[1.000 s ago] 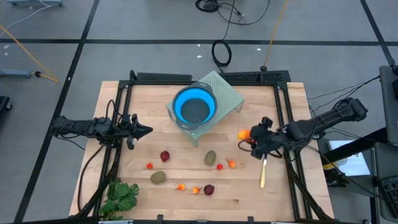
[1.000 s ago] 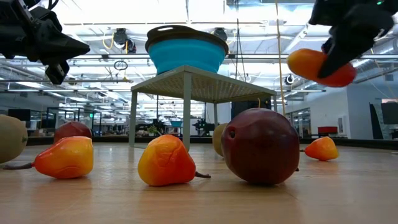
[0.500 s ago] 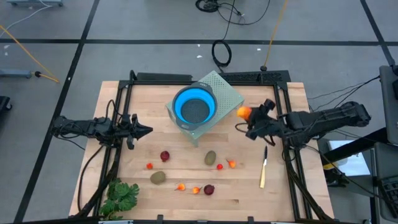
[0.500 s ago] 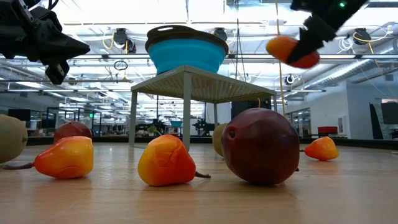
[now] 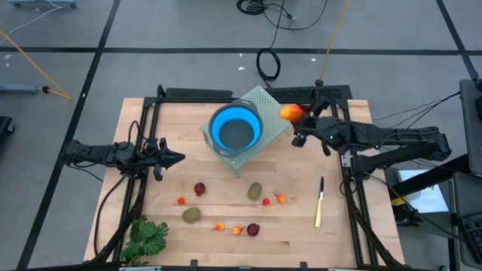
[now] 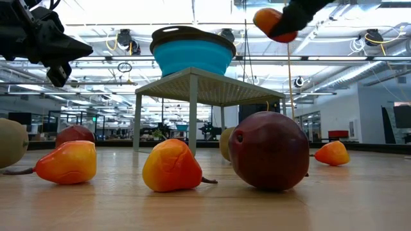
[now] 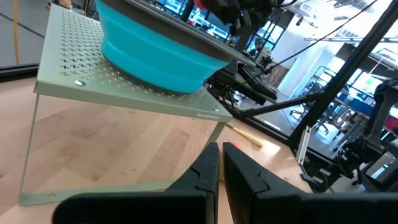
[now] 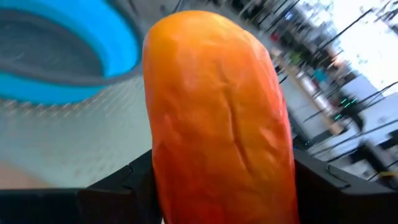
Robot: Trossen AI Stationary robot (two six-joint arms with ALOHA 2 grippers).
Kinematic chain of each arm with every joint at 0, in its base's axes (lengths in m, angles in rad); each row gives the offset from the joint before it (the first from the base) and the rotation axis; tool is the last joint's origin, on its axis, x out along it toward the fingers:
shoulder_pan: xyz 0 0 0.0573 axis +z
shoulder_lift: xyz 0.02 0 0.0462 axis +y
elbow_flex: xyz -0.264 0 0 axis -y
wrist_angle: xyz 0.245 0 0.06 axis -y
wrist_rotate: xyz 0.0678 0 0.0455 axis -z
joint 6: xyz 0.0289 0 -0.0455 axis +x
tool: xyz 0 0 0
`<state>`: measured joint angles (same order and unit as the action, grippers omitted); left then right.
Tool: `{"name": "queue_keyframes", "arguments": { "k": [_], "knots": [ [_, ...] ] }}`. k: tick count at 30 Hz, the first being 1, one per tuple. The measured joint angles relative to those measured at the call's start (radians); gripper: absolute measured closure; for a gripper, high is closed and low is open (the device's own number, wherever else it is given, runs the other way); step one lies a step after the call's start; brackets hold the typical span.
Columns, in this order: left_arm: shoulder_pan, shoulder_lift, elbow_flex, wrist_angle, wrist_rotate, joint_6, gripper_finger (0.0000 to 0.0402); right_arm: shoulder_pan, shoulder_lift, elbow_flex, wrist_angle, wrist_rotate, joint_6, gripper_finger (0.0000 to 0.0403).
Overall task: Pick & Place Fruit
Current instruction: Put the red yellow mango into the blue strainer bowl on the shelf
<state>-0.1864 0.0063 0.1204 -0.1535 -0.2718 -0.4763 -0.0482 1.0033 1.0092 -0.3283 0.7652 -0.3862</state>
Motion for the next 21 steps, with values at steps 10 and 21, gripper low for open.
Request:
{"name": "queue_keyframes", "arguments": {
  "k": [10, 21],
  "knots": [
    [0.000, 0.000, 0.000, 0.001, 0.000, -0.004, 0.0382, -0.065, 0.017, 0.000, 0.198, -0.006, -0.202, 0.0165],
    [0.000, 0.000, 0.000, 0.001, -0.001, -0.003, 0.0382, -0.083, 0.017, 0.000, 0.207, -0.055, -0.204, 0.0165]
  ]
}}
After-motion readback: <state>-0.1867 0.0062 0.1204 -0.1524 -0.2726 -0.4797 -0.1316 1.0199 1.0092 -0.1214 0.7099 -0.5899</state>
